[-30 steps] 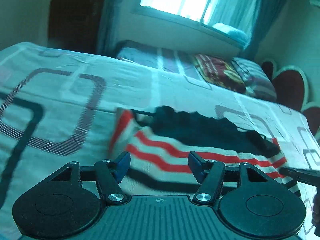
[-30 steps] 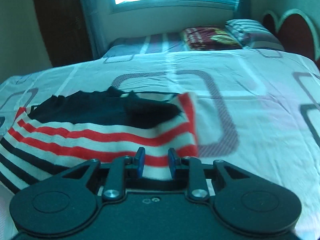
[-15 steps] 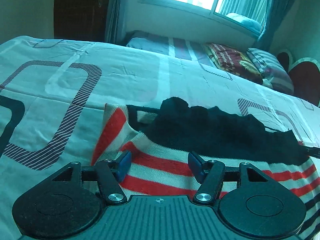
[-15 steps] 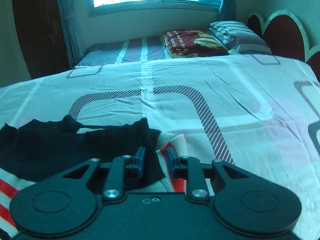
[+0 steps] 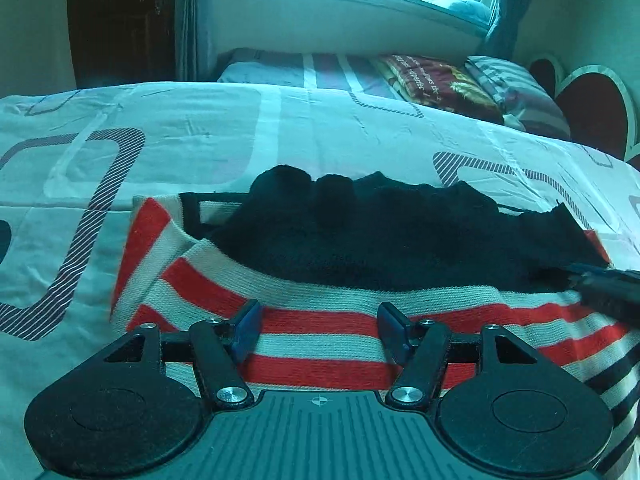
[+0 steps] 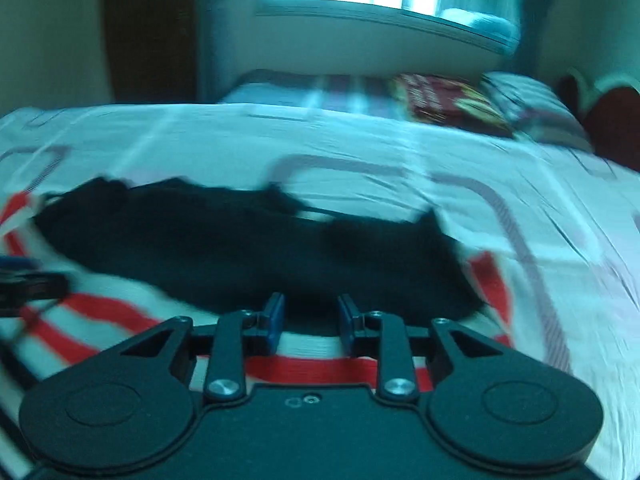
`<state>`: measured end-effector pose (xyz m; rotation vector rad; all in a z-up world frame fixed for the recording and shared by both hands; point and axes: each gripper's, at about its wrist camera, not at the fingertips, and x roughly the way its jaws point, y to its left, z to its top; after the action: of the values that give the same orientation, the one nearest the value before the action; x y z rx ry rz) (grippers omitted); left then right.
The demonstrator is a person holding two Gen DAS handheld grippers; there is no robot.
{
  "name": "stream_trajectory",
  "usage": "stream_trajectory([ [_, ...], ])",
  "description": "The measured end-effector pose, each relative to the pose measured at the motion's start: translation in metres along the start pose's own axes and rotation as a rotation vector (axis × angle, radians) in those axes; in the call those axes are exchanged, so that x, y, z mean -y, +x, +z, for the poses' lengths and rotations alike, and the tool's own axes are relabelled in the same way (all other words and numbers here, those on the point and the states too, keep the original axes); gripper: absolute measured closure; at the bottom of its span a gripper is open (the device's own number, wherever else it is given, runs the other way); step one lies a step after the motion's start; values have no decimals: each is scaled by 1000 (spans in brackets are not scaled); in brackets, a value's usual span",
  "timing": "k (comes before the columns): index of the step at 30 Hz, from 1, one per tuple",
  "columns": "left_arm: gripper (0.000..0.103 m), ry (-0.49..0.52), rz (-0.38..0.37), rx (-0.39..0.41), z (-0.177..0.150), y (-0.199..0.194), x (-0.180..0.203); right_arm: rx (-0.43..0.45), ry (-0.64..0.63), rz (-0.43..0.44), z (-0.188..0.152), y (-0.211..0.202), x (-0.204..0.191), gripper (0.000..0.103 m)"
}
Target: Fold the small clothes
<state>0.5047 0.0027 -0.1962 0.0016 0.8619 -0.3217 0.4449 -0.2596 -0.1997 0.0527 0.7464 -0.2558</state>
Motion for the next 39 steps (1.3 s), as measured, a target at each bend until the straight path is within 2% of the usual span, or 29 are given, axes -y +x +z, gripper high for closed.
stream_trajectory([
  [2, 39, -10, -3, -2, -1, 0, -4, 6, 47, -57, 6, 0, 25, 80],
  [4, 39, -8, 6, 0, -1, 0, -1, 11, 90, -63, 11, -5, 40, 80],
  [6, 38, -3, 21, 2, -2, 1, 2, 36, 113, -21, 10, -18, 40, 71],
  [12, 36, -2, 40, -1, -3, -3, 6, 19, -13, 149, -11, -41, -25, 72],
  [15, 33, 9, 41, 1, -7, -7, 5, 2, -43, 179, -20, -46, -51, 71],
  [21, 29, 66, 32, 32, -27, -20, 2, 1, -149, 101, -48, -54, -71, 66],
  [23, 29, 74, 21, 35, -32, -30, -2, -18, -111, 71, -45, -64, -72, 66],
  [26, 29, 55, -5, 35, -38, -49, -12, 29, -88, 89, -47, -87, -78, 65],
  [27, 24, 58, -6, 31, -43, -53, -14, 19, -108, 83, -52, -88, -84, 65],
  [28, 15, 61, -6, 30, -49, -56, -16, -2, -117, 89, -58, -87, -89, 65],
  [30, 13, 103, -4, 33, -61, -59, -18, -31, -133, 71, -71, -83, -99, 64],
  [33, 12, 175, -4, 48, -71, -59, -19, -1, -199, 26, -79, -85, -109, 65],
  [35, 12, 145, -5, 28, -67, -65, -22, -26, -171, 35, -73, -90, -109, 65],
  [37, 12, 113, -11, 23, -63, -71, -23, -5, -103, 83, -69, -100, -105, 64],
  [39, 12, 104, -6, 31, -61, -73, -23, 28, -72, 66, -68, -106, -105, 63],
])
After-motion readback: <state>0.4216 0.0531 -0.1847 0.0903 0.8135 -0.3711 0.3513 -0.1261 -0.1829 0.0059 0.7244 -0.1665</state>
